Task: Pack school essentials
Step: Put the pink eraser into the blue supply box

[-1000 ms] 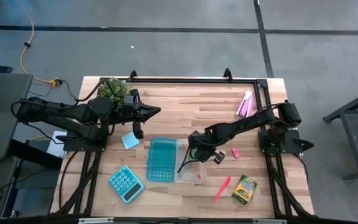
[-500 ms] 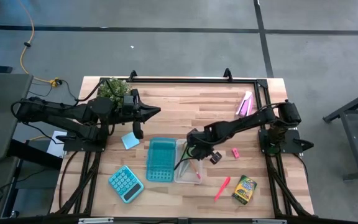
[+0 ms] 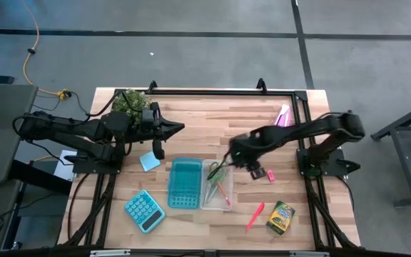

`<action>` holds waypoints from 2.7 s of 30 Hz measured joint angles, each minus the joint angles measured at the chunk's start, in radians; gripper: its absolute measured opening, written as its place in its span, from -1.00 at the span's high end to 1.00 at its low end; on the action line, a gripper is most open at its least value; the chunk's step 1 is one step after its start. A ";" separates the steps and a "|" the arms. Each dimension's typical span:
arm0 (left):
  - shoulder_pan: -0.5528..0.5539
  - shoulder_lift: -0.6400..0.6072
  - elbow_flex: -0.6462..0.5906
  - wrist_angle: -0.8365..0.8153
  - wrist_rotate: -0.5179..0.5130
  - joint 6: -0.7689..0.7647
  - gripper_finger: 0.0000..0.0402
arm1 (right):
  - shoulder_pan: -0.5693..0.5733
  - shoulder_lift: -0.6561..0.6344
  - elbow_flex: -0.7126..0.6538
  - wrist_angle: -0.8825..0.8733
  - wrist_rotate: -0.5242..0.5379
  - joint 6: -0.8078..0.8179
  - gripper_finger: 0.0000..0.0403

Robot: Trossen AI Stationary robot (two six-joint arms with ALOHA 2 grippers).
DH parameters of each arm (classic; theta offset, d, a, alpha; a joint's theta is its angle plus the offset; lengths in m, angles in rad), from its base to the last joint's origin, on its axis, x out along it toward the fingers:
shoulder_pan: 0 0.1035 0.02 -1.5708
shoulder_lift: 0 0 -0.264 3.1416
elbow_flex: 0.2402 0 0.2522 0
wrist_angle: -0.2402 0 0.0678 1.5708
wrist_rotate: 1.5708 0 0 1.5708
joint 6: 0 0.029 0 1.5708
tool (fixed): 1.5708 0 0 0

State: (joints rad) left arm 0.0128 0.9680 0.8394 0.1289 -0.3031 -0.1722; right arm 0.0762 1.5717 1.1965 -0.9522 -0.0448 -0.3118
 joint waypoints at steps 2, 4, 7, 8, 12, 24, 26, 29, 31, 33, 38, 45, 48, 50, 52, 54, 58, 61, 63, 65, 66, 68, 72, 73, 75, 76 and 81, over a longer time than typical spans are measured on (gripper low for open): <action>0.000 0.000 0.000 -0.003 0.001 0.000 1.00 | -0.034 -0.102 -0.103 0.031 0.001 0.078 0.19; 0.000 0.000 0.000 -0.011 0.001 0.000 1.00 | -0.065 -0.220 -0.232 0.094 0.011 0.170 0.23; 0.000 0.000 0.000 -0.037 0.002 0.000 1.00 | -0.091 -0.406 -0.424 0.235 0.011 0.344 0.28; 0.000 0.000 0.000 -0.050 0.002 0.000 1.00 | -0.094 -0.468 -0.480 0.300 0.008 0.406 0.29; 0.000 0.000 0.000 -0.088 0.007 -0.016 1.00 | -0.096 -0.665 -0.658 0.662 0.008 0.617 0.30; 0.000 -0.002 -0.050 0.087 0.145 0.018 1.00 | -0.096 -0.793 -0.723 1.353 0.079 0.513 0.30; 0.001 -0.001 -0.113 0.185 0.142 0.000 1.00 | -0.096 -0.789 -0.702 1.343 0.079 0.491 0.30; 0.002 -0.010 -0.177 0.267 0.127 -0.031 1.00 | -0.096 -0.786 -0.685 1.330 0.079 0.487 0.30; 0.002 -0.022 -0.190 0.276 0.118 -0.034 1.00 | -0.096 -0.786 -0.683 1.330 0.079 0.487 0.30; 0.002 -0.026 -0.192 0.263 0.115 -0.029 1.00 | -0.096 -0.786 -0.683 1.326 0.079 0.487 0.30; 0.002 -0.027 -0.192 0.261 0.115 -0.026 1.00 | -0.096 -0.786 -0.683 1.304 0.079 0.487 0.30; 0.002 -0.027 -0.192 0.258 0.114 -0.026 1.00 | -0.096 -0.786 -0.683 1.300 0.079 0.494 0.30; 0.002 -0.027 -0.192 0.258 0.114 -0.026 1.00 | -0.096 -0.786 -0.683 1.300 0.079 0.495 0.30; 0.002 -0.027 -0.192 0.258 0.114 -0.026 1.00 | -0.096 -0.786 -0.683 1.299 0.079 0.495 0.30; 0.002 -0.027 -0.192 0.258 0.114 -0.026 1.00 | -0.096 -0.786 -0.683 1.300 0.079 0.508 0.30; 0.002 -0.027 -0.192 0.258 0.114 -0.026 1.00 | -0.096 -0.786 -0.682 1.293 0.080 0.549 0.30; 0.002 -0.027 -0.192 0.258 0.113 -0.026 1.00 | -0.096 -0.786 -0.662 1.139 0.129 0.678 0.30; 0.002 -0.027 -0.192 0.258 0.113 -0.026 1.00 | -0.096 -0.786 -0.618 0.856 0.151 0.856 0.31; 0.002 -0.027 -0.192 0.258 0.113 -0.026 1.00 | -0.096 -0.786 -0.596 0.668 0.140 0.973 0.31; 0.002 -0.027 -0.192 0.258 0.112 -0.026 1.00 | -0.087 -0.786 -0.591 0.512 0.105 1.097 0.31; 0.002 -0.027 -0.192 0.258 0.111 -0.026 1.00 | -0.080 -0.785 -0.592 0.436 0.082 1.147 0.31; 0.002 -0.027 -0.192 0.258 0.107 -0.026 1.00 | -0.060 -0.785 -0.592 0.304 0.049 1.228 0.31; 0.002 -0.027 -0.192 0.257 0.105 -0.026 1.00 | -0.002 -0.785 -0.592 0.118 0.037 1.381 0.31; 0.002 -0.027 -0.192 0.258 0.105 -0.026 1.00 | 0.013 -0.785 -0.592 0.092 0.037 1.417 0.31; 0.002 -0.027 -0.192 0.257 0.105 -0.026 1.00 | 0.043 -0.785 -0.592 0.059 0.037 1.491 0.31; 0.002 -0.027 -0.192 0.257 0.105 -0.026 1.00 | 0.058 -0.785 -0.592 0.052 0.033 1.533 0.31; 0.002 -0.027 -0.192 0.257 0.105 -0.026 1.00 | 0.137 -0.737 -0.592 0.041 -0.006 1.689 0.31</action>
State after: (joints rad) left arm 0.0147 0.9413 0.6477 0.3862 -0.1983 -0.1981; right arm 0.2133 0.8348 0.6048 -0.9107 -0.0505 1.3774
